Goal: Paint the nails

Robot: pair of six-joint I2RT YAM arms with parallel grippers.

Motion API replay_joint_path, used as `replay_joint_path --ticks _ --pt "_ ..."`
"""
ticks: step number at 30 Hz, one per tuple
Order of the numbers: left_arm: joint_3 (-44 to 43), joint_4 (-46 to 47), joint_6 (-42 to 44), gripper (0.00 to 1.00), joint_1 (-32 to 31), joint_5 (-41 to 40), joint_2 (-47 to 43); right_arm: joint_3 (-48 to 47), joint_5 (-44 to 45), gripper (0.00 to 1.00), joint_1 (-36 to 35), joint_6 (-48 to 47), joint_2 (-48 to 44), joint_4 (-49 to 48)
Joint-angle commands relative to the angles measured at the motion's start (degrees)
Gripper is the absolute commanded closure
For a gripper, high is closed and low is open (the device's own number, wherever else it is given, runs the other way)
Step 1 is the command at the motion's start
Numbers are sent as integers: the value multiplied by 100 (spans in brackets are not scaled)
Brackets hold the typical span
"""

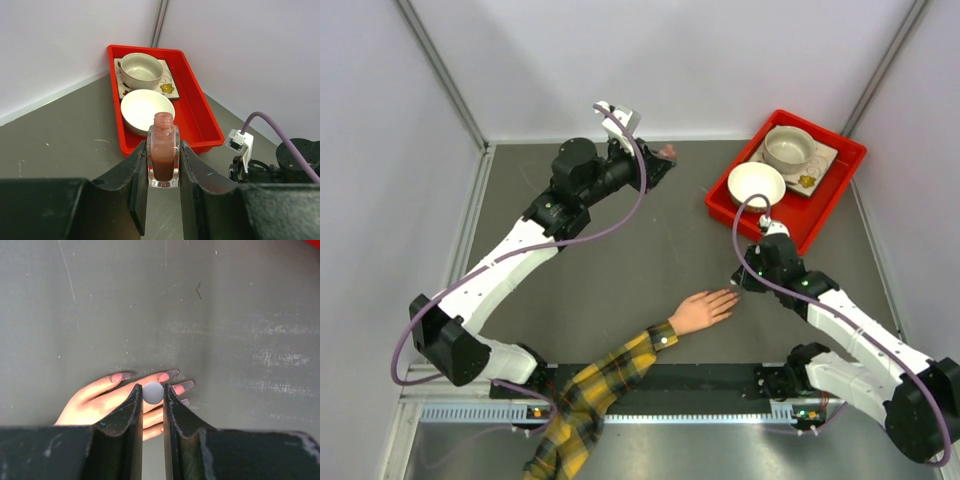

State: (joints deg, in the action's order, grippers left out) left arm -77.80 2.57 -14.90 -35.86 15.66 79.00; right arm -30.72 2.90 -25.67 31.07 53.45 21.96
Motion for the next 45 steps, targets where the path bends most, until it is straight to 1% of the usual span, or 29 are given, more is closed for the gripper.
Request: replay_joint_path --ticks 1,13,45 --pt "-288 367 -75 100 35 95 19 -22 -52 100 97 -101 16 -271" --pt "-315 350 -66 100 52 130 27 -83 -131 100 176 -119 350 -394" --pt "-359 394 -189 100 176 227 124 -189 -166 100 291 -224 728 -526"
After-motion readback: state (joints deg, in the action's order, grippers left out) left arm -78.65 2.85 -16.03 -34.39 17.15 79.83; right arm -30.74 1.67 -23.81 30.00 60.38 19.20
